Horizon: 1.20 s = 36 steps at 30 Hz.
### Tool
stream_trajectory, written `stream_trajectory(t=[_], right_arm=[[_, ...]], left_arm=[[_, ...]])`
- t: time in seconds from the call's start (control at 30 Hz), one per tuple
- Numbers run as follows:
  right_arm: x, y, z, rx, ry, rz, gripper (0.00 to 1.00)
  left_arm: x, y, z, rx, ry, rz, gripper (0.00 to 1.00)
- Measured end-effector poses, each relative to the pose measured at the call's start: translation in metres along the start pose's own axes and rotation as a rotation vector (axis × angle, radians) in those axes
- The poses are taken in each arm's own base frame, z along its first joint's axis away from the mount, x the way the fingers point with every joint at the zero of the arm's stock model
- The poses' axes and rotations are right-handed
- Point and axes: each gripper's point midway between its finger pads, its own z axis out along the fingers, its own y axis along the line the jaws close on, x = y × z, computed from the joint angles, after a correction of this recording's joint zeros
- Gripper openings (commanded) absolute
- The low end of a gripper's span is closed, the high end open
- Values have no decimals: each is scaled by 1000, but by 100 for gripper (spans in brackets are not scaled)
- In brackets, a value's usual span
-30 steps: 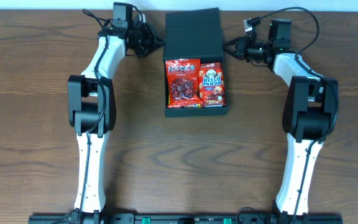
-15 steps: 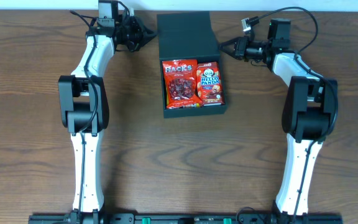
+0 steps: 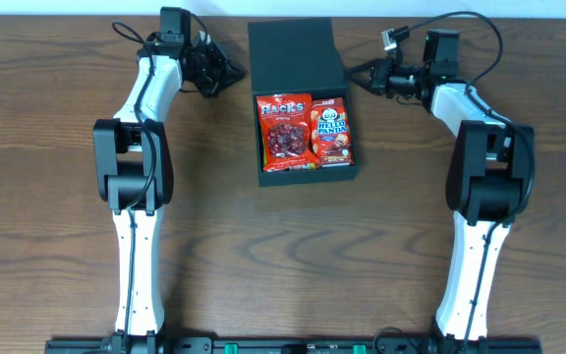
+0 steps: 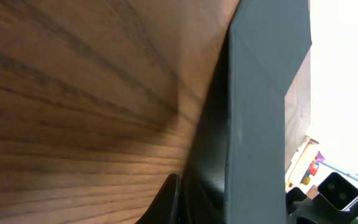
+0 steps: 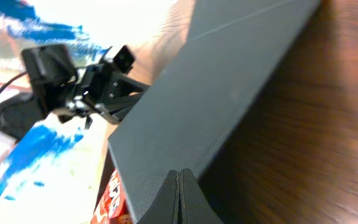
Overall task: Pack container
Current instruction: 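Push the lid forward with both grippers, tilting it over the box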
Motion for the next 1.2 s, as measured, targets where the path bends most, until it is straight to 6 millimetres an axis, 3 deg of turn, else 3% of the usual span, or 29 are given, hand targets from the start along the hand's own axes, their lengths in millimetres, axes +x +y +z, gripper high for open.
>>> stream_trajectory(t=[0.17,0.4,0.57,0.7,0.93,1.2], right_arm=[[2,-25,-1,128,-24,98,2],[8,-30,-2,148,-11,137,2],[12,-28,12,76,8,99,2],[11,-15,21,-14,18,21,2],[5,6,19,-117,24,-77,1],[9,29,10,-243,66,-160,1]], left_arm=[[6,0,4,-14,8,1,6],[9,-4,8,-13,10,11,6],[14,-15,15,6,8,31,6],[17,-18,18,12,12,40,6],[14,-35,17,99,21,96,6],[21,-72,8,288,79,271,6]])
